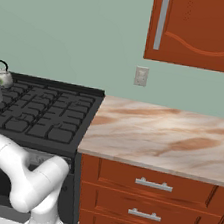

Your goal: Pick the kettle from the cabinet and place it on a stove burner. Then pick the pot from the counter and place it on another stove burner. Finally, turn both burners on.

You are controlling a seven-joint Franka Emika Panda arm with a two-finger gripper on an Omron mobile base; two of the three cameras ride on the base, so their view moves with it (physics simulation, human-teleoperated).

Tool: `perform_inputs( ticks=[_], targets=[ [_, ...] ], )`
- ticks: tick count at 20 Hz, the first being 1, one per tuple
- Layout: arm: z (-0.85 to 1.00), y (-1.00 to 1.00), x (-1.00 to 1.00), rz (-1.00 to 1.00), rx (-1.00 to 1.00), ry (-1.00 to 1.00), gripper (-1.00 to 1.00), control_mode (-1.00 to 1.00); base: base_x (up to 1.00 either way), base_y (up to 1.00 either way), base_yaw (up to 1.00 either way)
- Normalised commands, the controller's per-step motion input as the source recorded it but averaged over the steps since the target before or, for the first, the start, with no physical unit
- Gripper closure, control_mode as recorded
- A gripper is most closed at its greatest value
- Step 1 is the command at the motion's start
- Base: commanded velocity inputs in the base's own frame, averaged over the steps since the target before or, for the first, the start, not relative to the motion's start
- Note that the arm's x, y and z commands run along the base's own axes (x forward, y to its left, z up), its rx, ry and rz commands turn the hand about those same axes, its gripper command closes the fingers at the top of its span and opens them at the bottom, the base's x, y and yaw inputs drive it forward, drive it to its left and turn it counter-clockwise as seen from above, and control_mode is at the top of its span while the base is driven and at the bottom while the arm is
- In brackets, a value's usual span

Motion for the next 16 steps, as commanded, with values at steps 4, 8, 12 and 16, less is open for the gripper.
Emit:
perform_inputs(
  ticks=[4,8,12,16],
  targets=[
    [0.05,0.0,0.0,0.0,-0.14,0.0,1.0,-1.0,0.0,0.0,0.0],
    [0.0,0.0,0.0,0.0,-0.17,0.0,1.0,-1.0,0.0,0.0,0.0],
    [0.04,0.0,0.0,0.0,-0.17,0.0,1.0,-1.0,0.0,0.0,0.0],
    [0.05,0.0,0.0,0.0,-0.17,0.0,1.0,-1.0,0.0,0.0,0.0]
  ],
)
